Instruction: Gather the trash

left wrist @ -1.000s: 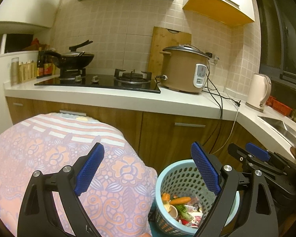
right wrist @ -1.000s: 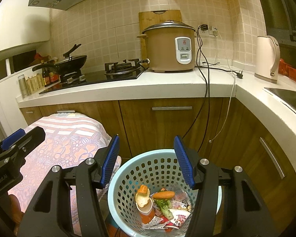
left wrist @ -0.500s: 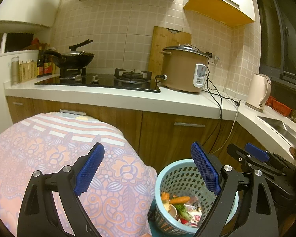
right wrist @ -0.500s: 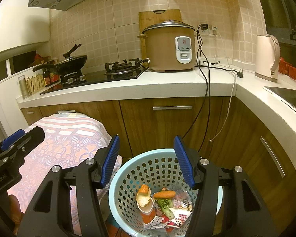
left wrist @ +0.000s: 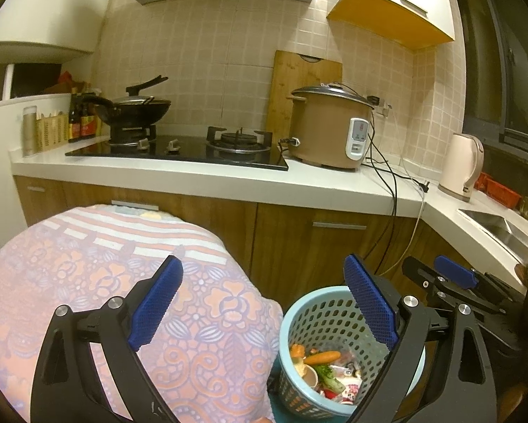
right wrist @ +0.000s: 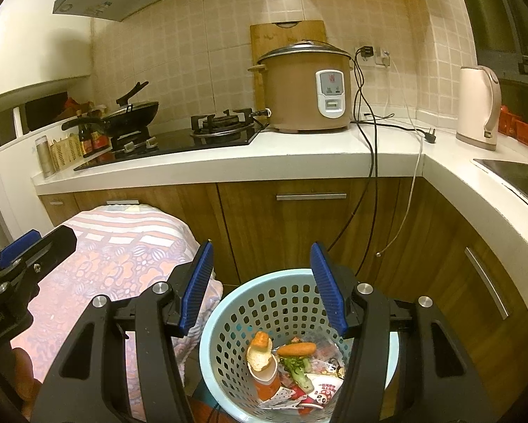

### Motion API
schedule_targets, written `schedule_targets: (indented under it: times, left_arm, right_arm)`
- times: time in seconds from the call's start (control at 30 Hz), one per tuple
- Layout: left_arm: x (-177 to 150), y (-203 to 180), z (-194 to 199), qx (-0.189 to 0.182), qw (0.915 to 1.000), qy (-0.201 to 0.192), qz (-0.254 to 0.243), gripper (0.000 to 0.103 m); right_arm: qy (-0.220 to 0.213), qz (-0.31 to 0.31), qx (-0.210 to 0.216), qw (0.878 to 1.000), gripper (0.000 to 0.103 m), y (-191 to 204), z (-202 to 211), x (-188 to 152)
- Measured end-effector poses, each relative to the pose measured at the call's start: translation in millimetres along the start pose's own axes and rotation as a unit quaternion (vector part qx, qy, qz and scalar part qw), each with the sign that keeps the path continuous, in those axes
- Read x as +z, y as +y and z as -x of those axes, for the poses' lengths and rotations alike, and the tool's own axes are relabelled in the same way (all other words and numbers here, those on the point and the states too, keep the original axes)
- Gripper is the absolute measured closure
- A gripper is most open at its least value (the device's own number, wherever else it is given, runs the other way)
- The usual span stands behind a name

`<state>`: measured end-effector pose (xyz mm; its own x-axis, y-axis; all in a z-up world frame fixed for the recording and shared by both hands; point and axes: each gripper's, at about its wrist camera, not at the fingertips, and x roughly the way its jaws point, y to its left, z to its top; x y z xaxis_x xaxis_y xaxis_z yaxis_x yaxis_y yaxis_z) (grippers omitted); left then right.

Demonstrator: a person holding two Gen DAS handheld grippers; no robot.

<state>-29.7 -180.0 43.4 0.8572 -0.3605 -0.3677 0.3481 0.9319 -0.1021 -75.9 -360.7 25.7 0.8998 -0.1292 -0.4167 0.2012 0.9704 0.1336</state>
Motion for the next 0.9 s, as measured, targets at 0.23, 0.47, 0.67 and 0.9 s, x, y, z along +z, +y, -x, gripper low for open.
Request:
schedule_targets:
  times: [0.23, 0.47, 0.67, 0.9]
  left_arm:
    - [4.3, 3.3, 8.4, 0.003, 1.0000, -0.004, 0.000, 0.012]
    - [7.2, 7.1, 11.7, 0.005, 1.0000, -0.007, 0.003, 0.012]
    - [8.2, 11.3, 14.8, 0.010, 0.9999, -0.009, 0.007, 0.012]
    - [7.9, 19.0, 17.1, 0.022, 0.9997, -0.013, 0.008, 0.012]
  right_arm:
    - [-0.003, -0.002, 0.000, 1.000, 0.049, 3.8, 4.0, 2.4]
    - [-0.008, 0.001, 0.002, 1.000, 0.049, 8.6, 8.1, 5.5]
    - [-0.009, 0.004, 0.003, 1.000, 0.049, 12.9, 9.5, 6.4]
    - [-0.011, 0.010, 0.000, 1.000, 0.049, 21.0, 11.5, 6.7]
